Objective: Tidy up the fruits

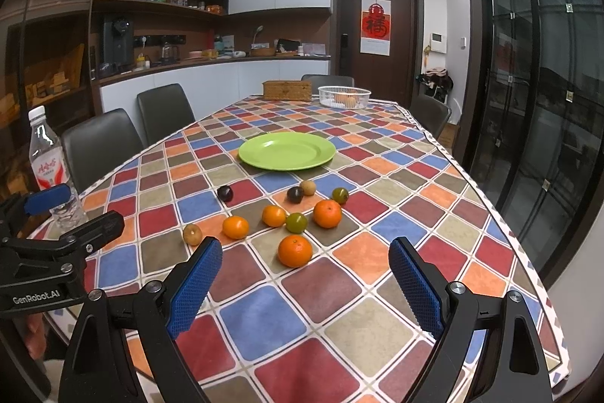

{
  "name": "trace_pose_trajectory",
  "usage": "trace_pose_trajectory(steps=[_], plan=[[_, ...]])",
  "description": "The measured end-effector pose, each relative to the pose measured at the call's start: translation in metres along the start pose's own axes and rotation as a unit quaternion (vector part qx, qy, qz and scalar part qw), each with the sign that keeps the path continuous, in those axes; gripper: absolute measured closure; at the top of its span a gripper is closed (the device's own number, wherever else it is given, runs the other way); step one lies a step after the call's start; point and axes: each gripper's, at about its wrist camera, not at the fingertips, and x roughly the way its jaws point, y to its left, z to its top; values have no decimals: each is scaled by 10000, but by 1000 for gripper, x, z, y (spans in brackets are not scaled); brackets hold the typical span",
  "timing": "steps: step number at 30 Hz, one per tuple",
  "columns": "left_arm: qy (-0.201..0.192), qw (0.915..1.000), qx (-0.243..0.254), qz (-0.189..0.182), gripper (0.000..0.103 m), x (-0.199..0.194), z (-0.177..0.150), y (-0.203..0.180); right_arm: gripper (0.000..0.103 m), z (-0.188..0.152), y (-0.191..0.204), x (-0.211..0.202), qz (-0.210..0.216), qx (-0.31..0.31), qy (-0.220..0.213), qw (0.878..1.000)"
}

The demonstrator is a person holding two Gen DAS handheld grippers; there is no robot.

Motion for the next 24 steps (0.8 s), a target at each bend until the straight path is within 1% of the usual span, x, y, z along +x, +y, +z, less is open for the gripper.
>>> trace_pose_trajectory(steps=[12, 13, 24], plan=[[68, 10000, -16, 9, 0, 3, 4, 8, 12, -3, 0, 4, 65, -46, 118, 9999], [81, 10000, -11, 11, 0, 6, -4, 5, 12, -3, 0, 5, 67, -50, 132, 9999], [270, 9996, 21, -36, 1, 31, -17, 6, 12, -9, 3, 26, 188, -144, 433, 9988]])
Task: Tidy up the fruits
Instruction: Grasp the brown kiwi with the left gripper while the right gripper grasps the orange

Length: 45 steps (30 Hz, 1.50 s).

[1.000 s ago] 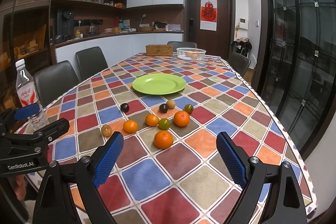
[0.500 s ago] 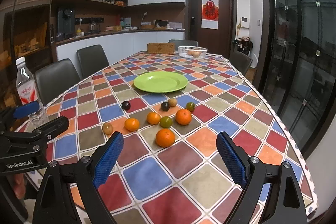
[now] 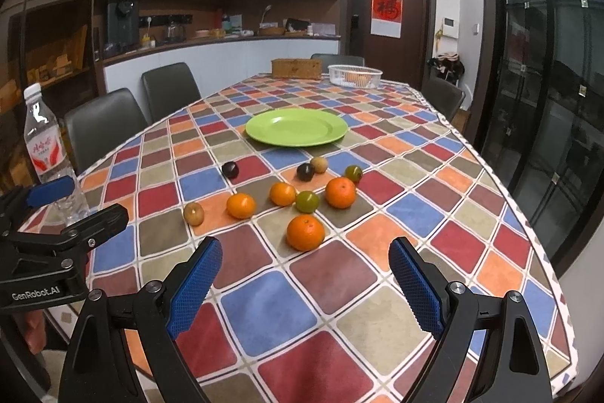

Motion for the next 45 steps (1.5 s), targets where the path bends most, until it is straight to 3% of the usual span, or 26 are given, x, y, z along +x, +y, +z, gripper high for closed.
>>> trace_pose_trajectory(steps=[11, 27, 33, 37, 40, 45], plan=[[230, 9996, 158, 35, 16, 34, -3, 1, 12, 2, 5, 36, 119, -117, 356, 9992], [783, 9963, 252, -256, 40, 84, 8, -2, 14, 16, -4, 83, 258, 3, 837, 9962], [1081, 9932, 205, -379, 47, 106, 8, -1, 21, 18, -6, 102, 307, 33, 1107, 9934], [1241, 9912, 223, -398, 50, 118, 7, -3, 35, 16, -7, 116, 429, 65, 1375, 9895], [1322, 9901, 215, -417, 54, 125, 7, -4, 39, 14, -8, 123, 490, 95, 1494, 9875], [1475, 9878, 156, -478, 66, 133, 5, -4, 46, 13, -9, 131, 539, 136, 1621, 9852]])
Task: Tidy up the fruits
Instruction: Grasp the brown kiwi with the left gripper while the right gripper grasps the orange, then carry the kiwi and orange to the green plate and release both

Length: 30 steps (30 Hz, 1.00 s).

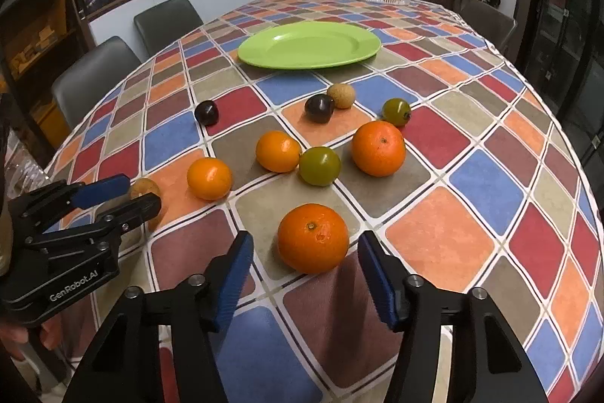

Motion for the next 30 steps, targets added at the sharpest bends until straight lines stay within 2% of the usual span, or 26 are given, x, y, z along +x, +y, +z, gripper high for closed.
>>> trace_pose_trajectory(steps=[4, 10, 18, 30], plan=[[97, 9999, -63, -42, 74, 4, 0, 1, 54, 2, -1, 5, 31, 11, 68, 10000], [112, 9999, -104, -58, 74, 4, 0, 2, 61, 4, -6, 9, 50, 98, 120, 9999], [49, 9999, -105, -107, 74, -1, 4, 0, 62, 5, -8, 7, 167, 149, 119, 9997], [-312, 9993, -46, -197, 74, -27, 21, -10, 62, 16, -1, -21, 390, -45, -248, 9989]])
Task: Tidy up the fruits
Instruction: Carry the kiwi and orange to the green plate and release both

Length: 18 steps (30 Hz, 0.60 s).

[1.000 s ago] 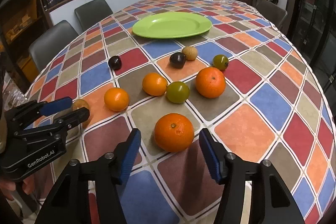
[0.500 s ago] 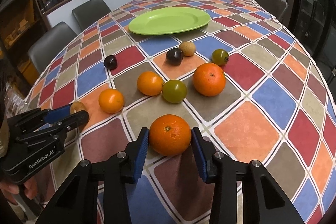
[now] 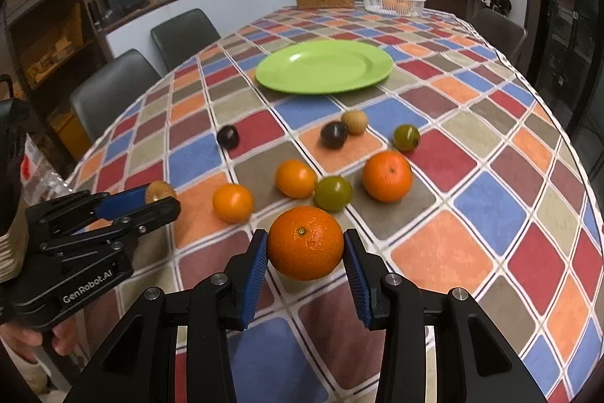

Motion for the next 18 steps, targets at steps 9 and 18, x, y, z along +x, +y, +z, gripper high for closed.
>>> trace_pose_trajectory(steps=[9, 18], plan=[[-296, 9994, 123, -96, 74, -7, 27, -7, 62, 27, -4, -11, 261, -57, -294, 9992], [-377, 9988, 268, -189, 74, 5, 64, -8, 62, 65, -13, -3, 324, -214, -421, 9984]])
